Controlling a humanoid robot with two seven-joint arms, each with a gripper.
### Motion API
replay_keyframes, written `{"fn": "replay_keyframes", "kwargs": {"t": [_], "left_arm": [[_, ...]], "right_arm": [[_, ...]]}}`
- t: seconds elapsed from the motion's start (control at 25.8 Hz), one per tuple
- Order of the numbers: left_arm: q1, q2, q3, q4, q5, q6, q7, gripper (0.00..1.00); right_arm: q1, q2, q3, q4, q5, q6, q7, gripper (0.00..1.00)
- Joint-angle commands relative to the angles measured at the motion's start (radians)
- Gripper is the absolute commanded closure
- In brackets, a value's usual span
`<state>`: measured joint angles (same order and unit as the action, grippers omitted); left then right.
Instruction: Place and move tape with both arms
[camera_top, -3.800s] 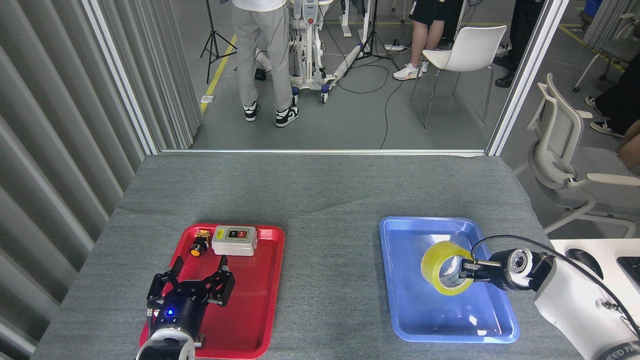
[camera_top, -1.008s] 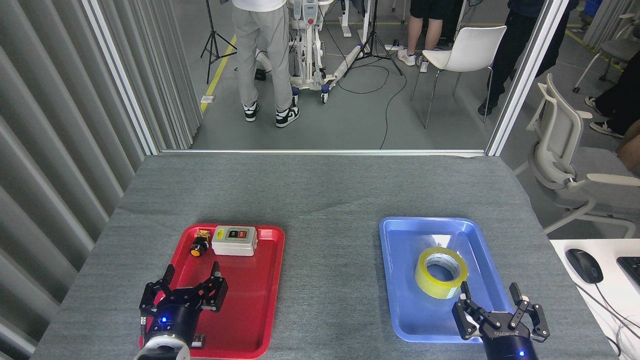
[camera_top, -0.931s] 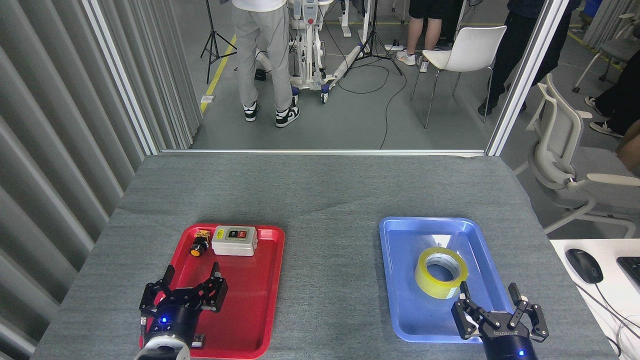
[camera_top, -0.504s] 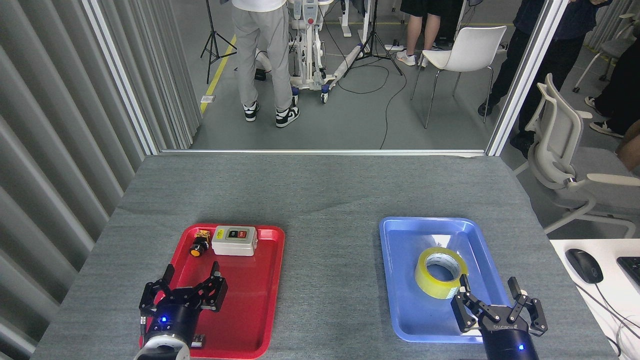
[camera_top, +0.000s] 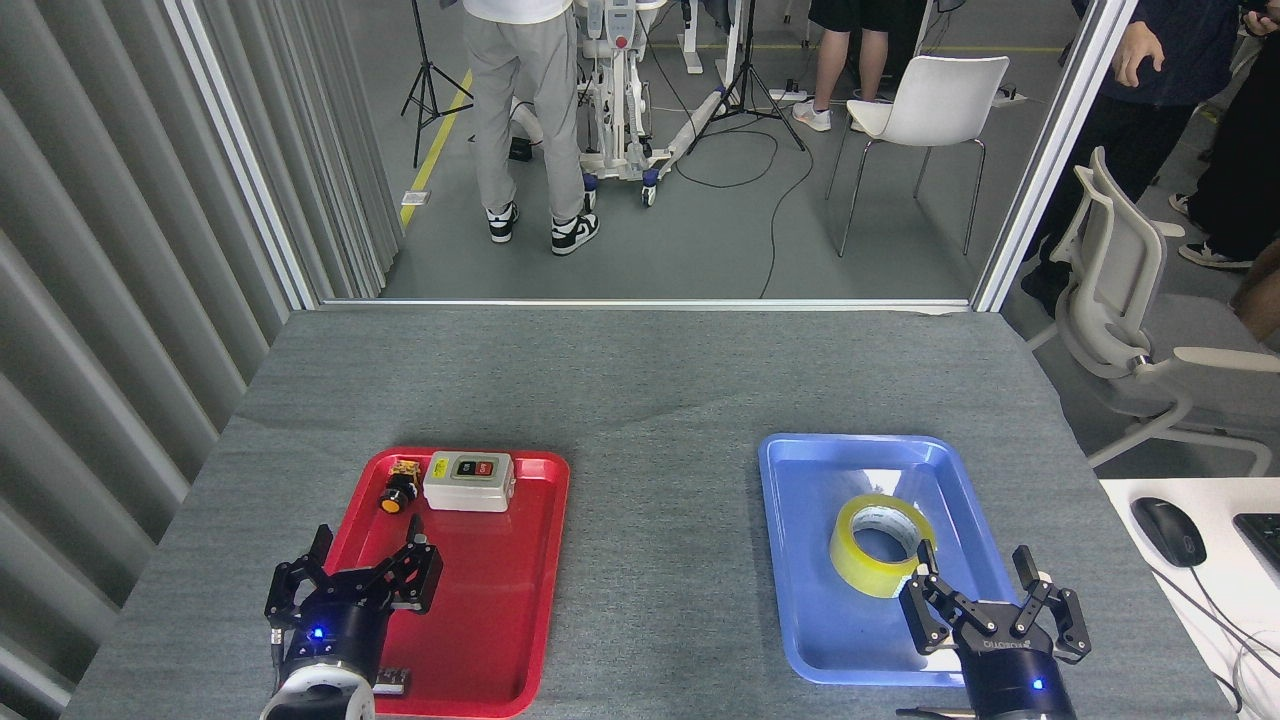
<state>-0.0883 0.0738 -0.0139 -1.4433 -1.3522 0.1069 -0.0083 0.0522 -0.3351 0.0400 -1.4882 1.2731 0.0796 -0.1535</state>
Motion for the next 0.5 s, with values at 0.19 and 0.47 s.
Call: {"fn": "replay_keyframes", "kwargs": {"t": [0.19, 0.47], "left_arm": [[-0.014, -0.003, 0.0, 0.009, 0.013, 0.028, -0.001, 0.0], [-0.011, 0.003, -0.008, 0.017, 0.013, 0.027, 0.001, 0.0]], "right_arm": [[0.003, 0.001, 0.001, 0.0, 0.0, 0.002, -0.001, 0.0], [0.003, -0.001, 0.001, 0.0, 0.0, 0.002, -0.001, 0.0]]}}
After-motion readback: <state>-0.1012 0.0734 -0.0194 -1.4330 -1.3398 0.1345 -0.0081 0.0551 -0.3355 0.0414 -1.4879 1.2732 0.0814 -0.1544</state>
